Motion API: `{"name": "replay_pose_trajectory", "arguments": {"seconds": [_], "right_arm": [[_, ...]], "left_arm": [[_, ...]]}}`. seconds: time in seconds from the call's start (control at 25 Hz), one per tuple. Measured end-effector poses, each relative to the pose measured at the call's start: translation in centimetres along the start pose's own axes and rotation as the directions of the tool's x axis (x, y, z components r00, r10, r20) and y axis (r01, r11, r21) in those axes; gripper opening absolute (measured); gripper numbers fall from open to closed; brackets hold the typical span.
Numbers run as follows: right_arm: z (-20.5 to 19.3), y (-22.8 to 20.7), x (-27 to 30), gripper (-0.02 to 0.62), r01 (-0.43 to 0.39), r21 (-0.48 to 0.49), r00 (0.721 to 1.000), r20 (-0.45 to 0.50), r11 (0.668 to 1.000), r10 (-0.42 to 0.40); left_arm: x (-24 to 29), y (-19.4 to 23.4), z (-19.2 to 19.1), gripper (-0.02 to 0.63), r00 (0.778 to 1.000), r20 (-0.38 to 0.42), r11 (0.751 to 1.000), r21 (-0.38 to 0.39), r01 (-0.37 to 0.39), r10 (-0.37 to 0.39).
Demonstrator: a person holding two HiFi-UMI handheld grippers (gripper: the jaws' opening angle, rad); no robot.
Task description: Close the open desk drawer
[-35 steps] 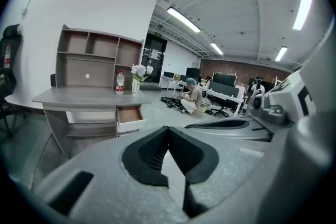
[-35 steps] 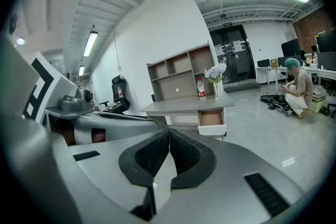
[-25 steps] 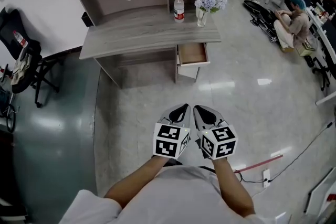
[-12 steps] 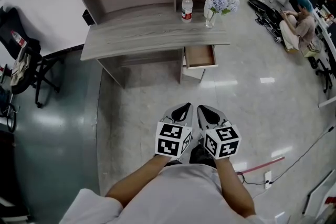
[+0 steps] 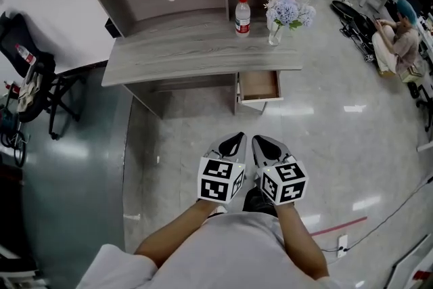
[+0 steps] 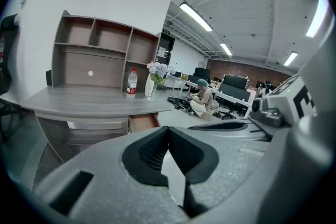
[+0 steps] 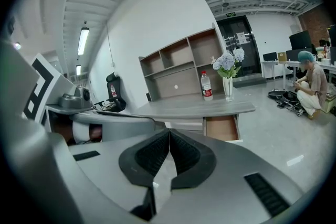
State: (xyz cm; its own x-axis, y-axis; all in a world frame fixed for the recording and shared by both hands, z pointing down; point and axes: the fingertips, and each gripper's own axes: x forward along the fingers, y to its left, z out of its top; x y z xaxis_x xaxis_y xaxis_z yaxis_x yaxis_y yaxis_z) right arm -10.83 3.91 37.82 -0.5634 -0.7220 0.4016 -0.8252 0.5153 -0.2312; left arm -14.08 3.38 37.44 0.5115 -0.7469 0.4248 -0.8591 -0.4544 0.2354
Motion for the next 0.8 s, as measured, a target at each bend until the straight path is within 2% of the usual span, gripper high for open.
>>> {"name": "replay_pose_trajectory", "arguments": {"seconds": [0.28, 0.6, 0.8], "right_arm": [[1.2, -7.1, 2.3, 0.003, -0.016, 0.028, 1.0, -0.024, 0.999, 0.017], [0.3, -13.7, 4.9, 0.003, -0.059, 0.114, 0.996, -0.059, 0.992, 0.066], [-0.8, -17.0, 6.5, 0.003, -0.103, 0.177, 0.992, -0.058, 0.979, 0.115]], "left_arm": [[6.9, -1.1, 2.0, 0.003, 1.0, -0.024, 1.0, -0.001, -0.013, 0.013], [13.7, -0.9, 2.6, 0.003, 0.994, -0.096, 0.998, 0.018, -0.06, 0.061], [16.8, -1.0, 2.7, 0.003, 0.99, -0.107, 0.995, 0.053, -0.083, 0.088]]}}
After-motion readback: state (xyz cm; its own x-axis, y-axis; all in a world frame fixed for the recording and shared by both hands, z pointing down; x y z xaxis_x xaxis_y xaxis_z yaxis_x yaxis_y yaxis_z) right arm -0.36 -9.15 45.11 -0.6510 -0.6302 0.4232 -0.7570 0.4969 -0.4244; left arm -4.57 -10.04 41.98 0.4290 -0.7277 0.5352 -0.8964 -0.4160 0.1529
